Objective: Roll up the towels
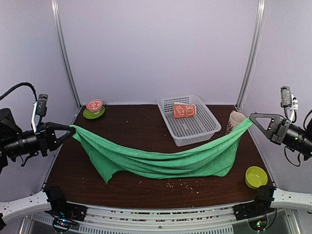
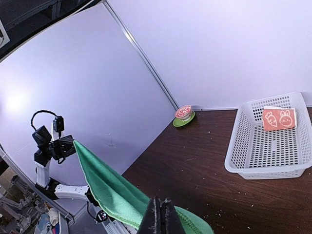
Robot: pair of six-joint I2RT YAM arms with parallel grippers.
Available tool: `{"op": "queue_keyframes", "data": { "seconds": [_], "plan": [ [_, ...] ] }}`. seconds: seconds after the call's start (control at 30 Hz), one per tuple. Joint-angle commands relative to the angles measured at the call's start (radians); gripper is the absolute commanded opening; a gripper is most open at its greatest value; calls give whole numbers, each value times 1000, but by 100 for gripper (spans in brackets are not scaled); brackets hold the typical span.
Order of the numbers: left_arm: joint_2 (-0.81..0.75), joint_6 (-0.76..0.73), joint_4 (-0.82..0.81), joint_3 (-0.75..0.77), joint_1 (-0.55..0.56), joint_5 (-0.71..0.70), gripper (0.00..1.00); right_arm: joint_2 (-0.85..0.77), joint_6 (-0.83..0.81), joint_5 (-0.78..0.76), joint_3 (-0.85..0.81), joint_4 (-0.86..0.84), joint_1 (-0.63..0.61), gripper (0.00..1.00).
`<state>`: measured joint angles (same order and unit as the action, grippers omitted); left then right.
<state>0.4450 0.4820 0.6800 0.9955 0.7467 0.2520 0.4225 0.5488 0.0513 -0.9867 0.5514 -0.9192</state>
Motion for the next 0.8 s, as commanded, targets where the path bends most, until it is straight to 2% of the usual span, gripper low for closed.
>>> {"op": "queue_keyframes", "data": {
  "seconds": [0.0, 0.07, 0.17, 0.4, 0.77],
  "plan": [
    [-14, 25, -63, -8, -6, 14, 0, 12, 19, -148, 26, 59, -6, 0],
    [16, 34, -81, -53, -6, -26, 0, 52, 54, -252, 57, 61, -5, 0],
    [108, 49, -145, -136, -6, -48, 0, 145, 90, -322, 121, 36, 7, 0],
    [369, 69, -351, -292, -10, -150, 0, 365, 193, -264, 276, -181, 150, 0],
    [579, 80, -429, -237, -135, -396, 0, 605, 155, -301, 269, -340, 226, 0]
  ]
}}
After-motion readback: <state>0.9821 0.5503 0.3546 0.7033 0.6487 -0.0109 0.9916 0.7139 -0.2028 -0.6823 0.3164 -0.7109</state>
